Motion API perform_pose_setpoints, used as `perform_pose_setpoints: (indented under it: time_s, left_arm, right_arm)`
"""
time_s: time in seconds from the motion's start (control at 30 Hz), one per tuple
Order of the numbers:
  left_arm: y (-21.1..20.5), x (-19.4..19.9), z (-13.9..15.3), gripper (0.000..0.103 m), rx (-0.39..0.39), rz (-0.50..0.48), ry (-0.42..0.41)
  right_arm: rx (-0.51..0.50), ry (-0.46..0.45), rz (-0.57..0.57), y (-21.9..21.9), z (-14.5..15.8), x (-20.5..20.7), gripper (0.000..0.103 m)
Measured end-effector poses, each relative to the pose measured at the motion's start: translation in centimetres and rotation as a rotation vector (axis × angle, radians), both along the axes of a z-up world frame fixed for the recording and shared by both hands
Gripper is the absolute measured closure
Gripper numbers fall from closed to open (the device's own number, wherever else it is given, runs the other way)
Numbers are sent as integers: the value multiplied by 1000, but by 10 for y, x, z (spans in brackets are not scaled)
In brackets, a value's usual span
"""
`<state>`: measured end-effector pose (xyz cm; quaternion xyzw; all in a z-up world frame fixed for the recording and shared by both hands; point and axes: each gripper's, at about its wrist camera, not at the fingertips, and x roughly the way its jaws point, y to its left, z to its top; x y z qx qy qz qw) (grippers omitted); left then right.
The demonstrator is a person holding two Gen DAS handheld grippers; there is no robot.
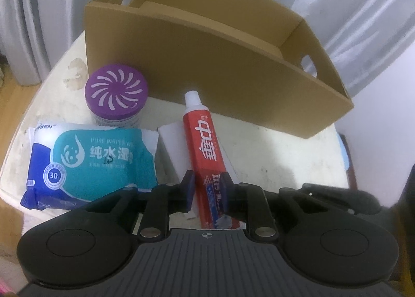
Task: Organize objects
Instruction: 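Move the right tool to the red toothpaste tube and close on it, then lift the toothpaste tube upright with the right tool toward the box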
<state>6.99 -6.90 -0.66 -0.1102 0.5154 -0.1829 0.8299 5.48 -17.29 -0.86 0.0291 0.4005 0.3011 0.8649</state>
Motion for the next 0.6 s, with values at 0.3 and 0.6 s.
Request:
perform_pose_setpoints:
  time_s: [0.3, 0.6]
  left_arm:
    - [16, 0, -4, 80, -67, 30, 39]
    - [6, -8, 4, 76, 20, -25, -44]
  right_arm:
    - [194, 120, -17, -23, -16, 16, 83]
    - [430, 287, -145, -59, -29, 41, 83]
